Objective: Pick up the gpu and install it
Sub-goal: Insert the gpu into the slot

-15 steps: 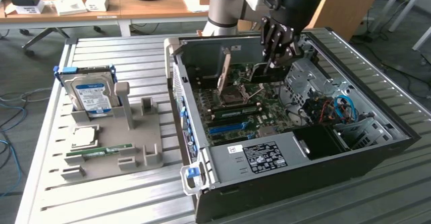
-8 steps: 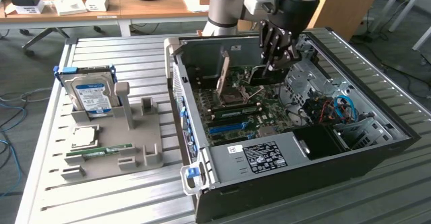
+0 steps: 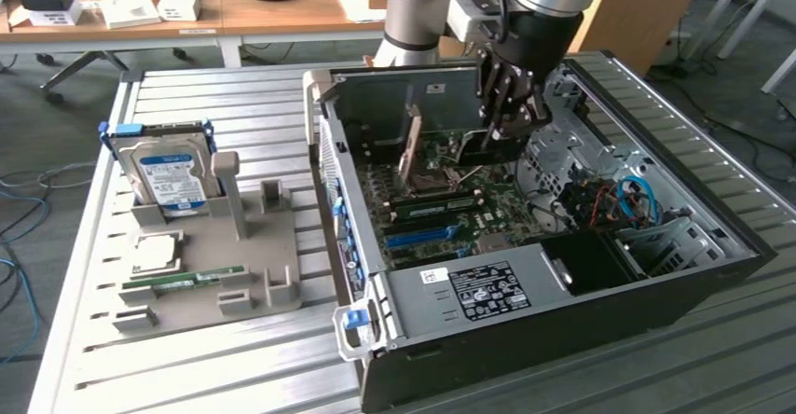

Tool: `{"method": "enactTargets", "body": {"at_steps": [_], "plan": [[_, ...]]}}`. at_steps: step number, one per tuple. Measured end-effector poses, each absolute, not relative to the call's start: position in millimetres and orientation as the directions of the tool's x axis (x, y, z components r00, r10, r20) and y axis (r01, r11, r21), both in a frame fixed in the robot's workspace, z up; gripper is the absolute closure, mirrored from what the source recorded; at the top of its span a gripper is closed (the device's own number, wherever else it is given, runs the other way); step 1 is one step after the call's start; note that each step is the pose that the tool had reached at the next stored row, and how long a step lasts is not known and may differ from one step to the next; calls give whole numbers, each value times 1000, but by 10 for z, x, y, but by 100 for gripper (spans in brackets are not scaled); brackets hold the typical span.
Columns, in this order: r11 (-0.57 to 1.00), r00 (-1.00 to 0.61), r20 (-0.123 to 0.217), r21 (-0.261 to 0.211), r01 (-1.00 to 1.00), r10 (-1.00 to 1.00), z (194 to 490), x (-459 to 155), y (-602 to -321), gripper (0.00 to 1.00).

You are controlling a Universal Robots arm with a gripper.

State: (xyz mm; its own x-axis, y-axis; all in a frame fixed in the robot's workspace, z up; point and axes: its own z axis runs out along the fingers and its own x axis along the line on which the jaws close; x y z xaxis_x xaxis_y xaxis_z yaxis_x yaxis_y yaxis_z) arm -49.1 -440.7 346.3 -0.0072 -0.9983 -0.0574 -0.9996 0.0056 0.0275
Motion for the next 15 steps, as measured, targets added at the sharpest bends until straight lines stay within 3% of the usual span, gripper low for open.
{"method": "enactTargets", "body": {"at_steps": [15], "plan": [[6,-7,-58,27,-1000,-998,3302,-496,-4412,74]]}}
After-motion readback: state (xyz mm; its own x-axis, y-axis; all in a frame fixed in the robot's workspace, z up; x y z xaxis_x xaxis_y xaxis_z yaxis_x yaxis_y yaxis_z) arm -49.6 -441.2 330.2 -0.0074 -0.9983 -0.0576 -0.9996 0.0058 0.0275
